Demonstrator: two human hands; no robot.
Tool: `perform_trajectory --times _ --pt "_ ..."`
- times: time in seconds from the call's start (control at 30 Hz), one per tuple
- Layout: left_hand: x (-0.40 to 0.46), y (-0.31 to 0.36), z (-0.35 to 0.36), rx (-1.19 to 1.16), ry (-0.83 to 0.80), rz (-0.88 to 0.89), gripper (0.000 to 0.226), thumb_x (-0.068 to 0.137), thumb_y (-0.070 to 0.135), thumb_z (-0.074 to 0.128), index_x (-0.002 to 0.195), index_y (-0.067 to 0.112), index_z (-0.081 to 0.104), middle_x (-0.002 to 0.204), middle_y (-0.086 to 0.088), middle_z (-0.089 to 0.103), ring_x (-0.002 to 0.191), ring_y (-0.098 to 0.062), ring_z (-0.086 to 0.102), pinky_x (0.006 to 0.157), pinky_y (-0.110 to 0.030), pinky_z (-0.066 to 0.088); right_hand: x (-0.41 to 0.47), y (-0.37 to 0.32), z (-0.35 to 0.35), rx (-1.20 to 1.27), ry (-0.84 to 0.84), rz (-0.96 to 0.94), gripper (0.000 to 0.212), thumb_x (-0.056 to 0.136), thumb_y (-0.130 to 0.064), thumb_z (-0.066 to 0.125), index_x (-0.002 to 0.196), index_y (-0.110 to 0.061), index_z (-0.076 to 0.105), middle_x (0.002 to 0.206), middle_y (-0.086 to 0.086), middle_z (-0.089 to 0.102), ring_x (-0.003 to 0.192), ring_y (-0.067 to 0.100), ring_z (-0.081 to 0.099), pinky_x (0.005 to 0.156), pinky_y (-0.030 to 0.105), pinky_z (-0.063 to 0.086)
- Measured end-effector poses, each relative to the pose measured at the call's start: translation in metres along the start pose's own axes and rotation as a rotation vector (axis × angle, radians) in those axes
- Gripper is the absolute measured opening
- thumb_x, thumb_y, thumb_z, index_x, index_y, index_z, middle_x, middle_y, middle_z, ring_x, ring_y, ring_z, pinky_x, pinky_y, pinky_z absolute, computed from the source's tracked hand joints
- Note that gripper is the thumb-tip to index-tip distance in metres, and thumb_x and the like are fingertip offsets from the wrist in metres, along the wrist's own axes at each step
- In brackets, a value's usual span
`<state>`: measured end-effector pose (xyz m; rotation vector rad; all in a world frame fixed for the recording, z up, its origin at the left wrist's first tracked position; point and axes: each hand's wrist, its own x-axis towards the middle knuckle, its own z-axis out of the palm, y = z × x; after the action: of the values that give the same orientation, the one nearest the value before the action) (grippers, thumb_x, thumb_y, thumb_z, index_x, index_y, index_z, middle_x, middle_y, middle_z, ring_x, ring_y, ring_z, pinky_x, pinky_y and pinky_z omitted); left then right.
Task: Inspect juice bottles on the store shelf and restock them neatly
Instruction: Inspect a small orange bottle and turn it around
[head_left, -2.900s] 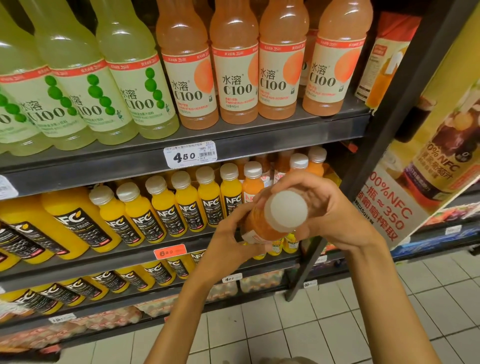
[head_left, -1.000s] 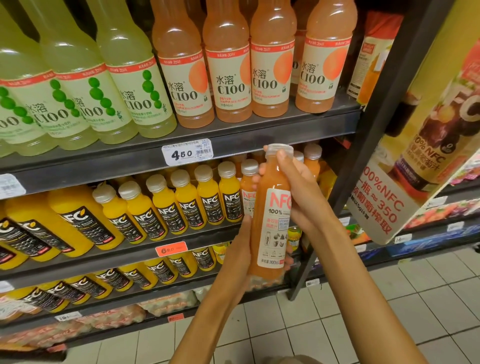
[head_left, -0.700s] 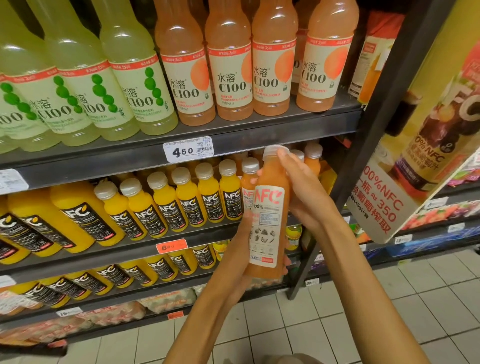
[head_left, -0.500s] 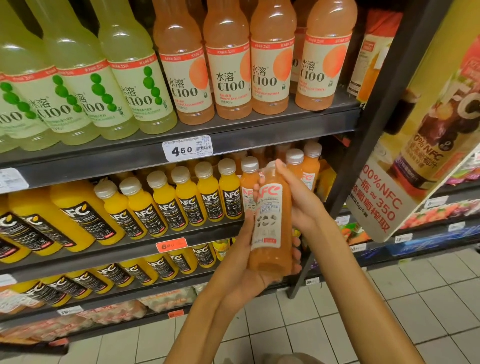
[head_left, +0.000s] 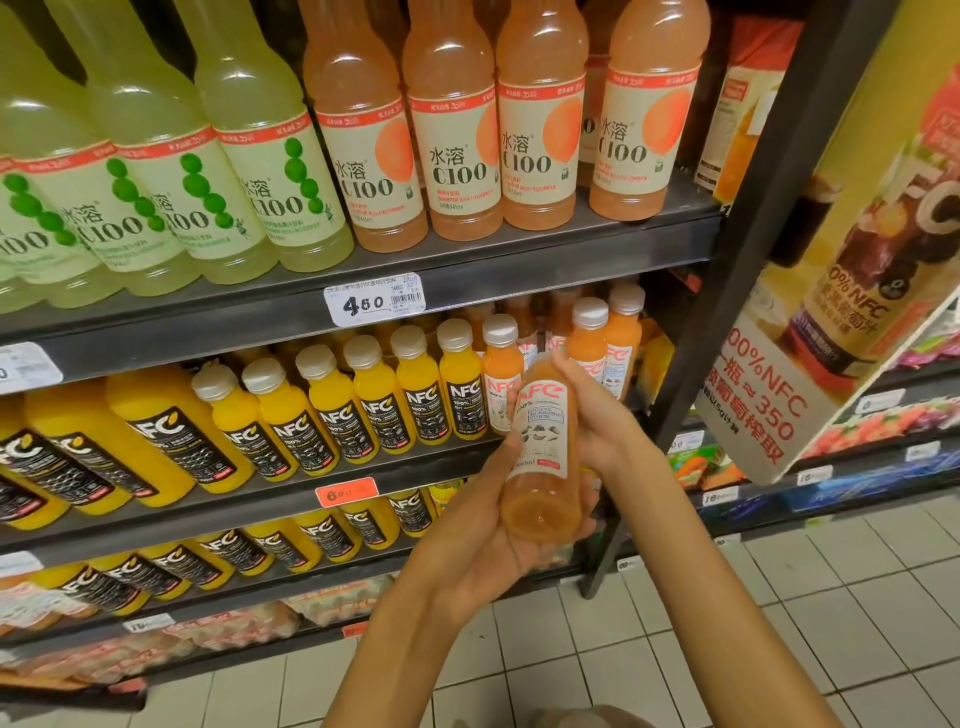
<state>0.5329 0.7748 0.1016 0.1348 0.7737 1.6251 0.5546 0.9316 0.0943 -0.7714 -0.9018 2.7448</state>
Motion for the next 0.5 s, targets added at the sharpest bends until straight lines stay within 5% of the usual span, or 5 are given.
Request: perform_trajectory --times 0.27,0.5 --pt "0.001 -0.002 -0.006 0.635 0.165 0.196 0.063 0.059 0.053 0.070 0.116 0.032 0.057 0.104 0.001 0.072 0.096 -0.017 0.070 0.078 -0.032 0.057 -0.011 -0.021 0.009 -0.256 -0.175 -0.445 0.054 0.091 -0.046 0.047 0.136 -0.017 0.042 0.099 0.008 0.067 0.090 0.024 0.069 0.081 0.038 0.055" --pt "0.005 0.003 -0.008 0.762 0.191 0.383 0.055 0.059 0.047 0.073 0.109 0.047 0.053 0.102 0.022 0.069 0.096 0.000 0.065 0.065 -0.015 0.053 -0.027 -0.017 0.009 -0.377 -0.210 -0.459 0.062 0.089 -0.051 0.049 0.135 -0.010 0.043 0.108 0.010 0.069 0.105 0.026 0.066 0.082 0.032 0.054"
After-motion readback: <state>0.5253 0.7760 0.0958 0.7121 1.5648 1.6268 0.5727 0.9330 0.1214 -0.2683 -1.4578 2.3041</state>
